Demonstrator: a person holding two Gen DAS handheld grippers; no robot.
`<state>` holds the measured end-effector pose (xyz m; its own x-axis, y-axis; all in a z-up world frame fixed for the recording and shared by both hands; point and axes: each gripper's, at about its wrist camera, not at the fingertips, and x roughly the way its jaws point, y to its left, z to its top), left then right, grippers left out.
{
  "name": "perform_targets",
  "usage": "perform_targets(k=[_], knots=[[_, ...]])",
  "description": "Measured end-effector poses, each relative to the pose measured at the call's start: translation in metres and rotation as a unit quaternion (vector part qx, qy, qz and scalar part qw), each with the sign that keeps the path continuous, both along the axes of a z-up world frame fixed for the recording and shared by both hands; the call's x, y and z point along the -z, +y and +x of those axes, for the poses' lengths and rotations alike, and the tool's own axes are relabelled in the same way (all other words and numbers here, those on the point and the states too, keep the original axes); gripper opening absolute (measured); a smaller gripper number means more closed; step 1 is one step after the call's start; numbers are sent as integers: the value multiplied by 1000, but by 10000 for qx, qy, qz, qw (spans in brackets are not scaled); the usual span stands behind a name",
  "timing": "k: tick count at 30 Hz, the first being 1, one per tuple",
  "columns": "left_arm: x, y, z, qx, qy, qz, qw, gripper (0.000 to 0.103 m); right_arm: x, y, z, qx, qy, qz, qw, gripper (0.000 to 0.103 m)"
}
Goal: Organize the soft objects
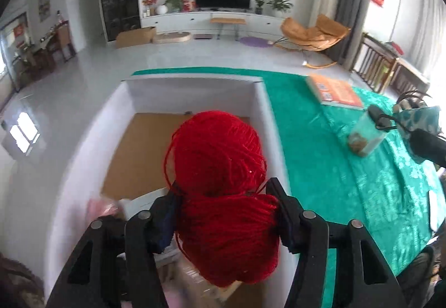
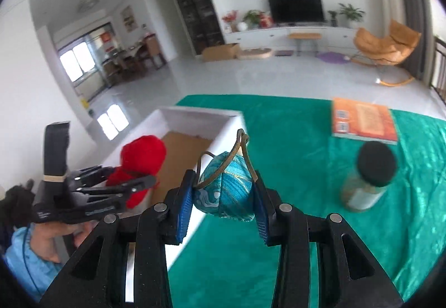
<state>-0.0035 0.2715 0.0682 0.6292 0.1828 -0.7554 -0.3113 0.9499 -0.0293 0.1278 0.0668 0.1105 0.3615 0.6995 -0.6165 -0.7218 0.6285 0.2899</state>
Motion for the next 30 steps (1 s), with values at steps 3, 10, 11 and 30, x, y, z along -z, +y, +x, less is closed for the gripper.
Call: perform_targets(k=[3,10,11,30], knots=[[11,30,-37,-493,133,384,9980,91,6,49,-39,-560,214,65,9982,41],[19,53,-90,-1186,-1,439,9920,94,46,105,-85,-1087,915,-71,9898,78],[18,52,-93,-1207,-11,427,9918,94,49,105,-88,-1084,880,-120,9901,78],[-17,0,-115,-1793,-168,803,9804,102,29,87,-88,-316,161,-904,9953,79]])
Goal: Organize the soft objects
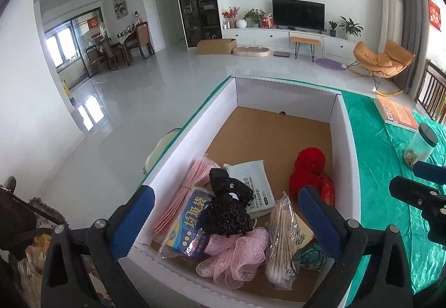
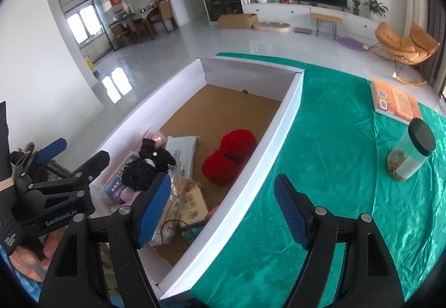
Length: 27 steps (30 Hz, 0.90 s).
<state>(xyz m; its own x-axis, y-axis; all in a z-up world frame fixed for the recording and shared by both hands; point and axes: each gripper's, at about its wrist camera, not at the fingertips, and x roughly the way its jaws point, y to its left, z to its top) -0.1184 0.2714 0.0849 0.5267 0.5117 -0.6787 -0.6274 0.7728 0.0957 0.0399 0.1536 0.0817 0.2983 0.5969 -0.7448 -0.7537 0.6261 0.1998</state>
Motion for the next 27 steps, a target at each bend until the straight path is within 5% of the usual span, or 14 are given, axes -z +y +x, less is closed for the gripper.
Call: perform_targets(k=[27], knots=[[10,6,-7,-194,161,-13,9997,102,10,26,-35,-441,-228,-690,9964,79]])
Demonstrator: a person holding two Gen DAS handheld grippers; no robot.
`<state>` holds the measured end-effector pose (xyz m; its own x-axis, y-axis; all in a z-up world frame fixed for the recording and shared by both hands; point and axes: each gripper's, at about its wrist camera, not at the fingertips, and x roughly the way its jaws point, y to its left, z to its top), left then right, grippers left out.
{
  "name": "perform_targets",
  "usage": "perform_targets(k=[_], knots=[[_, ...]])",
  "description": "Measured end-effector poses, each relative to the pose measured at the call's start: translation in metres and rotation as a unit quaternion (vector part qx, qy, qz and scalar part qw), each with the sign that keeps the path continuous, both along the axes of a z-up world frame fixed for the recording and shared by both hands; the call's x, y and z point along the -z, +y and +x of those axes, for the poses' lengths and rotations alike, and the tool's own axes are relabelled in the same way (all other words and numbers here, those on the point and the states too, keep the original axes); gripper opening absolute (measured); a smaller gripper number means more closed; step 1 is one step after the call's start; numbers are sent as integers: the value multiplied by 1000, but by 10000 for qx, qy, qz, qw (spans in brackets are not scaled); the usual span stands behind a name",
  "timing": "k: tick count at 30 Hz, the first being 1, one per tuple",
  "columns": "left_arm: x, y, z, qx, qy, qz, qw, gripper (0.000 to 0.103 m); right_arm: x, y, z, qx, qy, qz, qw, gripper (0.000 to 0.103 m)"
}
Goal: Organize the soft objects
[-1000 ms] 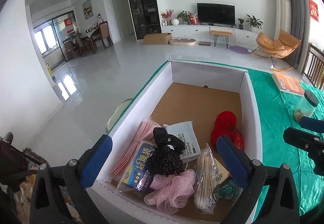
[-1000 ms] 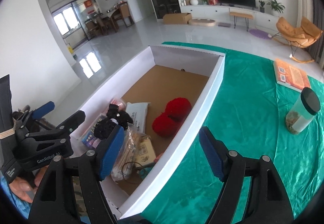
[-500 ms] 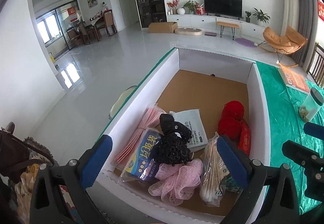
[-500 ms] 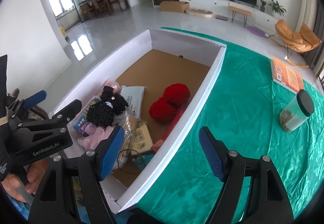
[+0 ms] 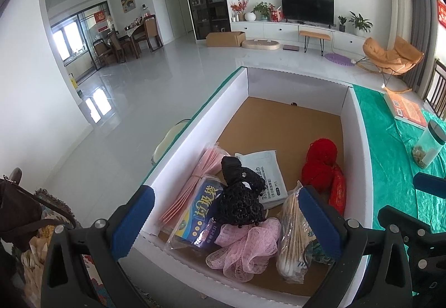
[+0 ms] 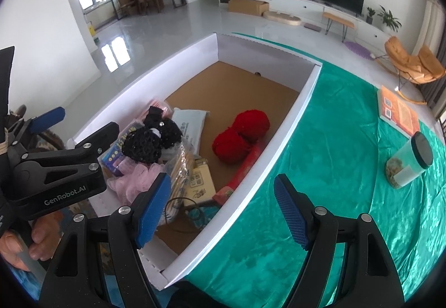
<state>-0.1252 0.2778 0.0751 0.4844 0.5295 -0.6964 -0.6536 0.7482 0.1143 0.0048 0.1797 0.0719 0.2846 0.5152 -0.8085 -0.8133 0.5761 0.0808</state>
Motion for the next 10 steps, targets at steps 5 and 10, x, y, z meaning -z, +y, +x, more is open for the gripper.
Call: perform_targets(k=[5,10], knots=[[1,-3,1,104,-3,-2,9999,102,1,1,0,-4,-11,9,10000,79],[-1,-6,-1,96,-77,71,9999,102,2,-1,0,-2,-17,7,10000,79]])
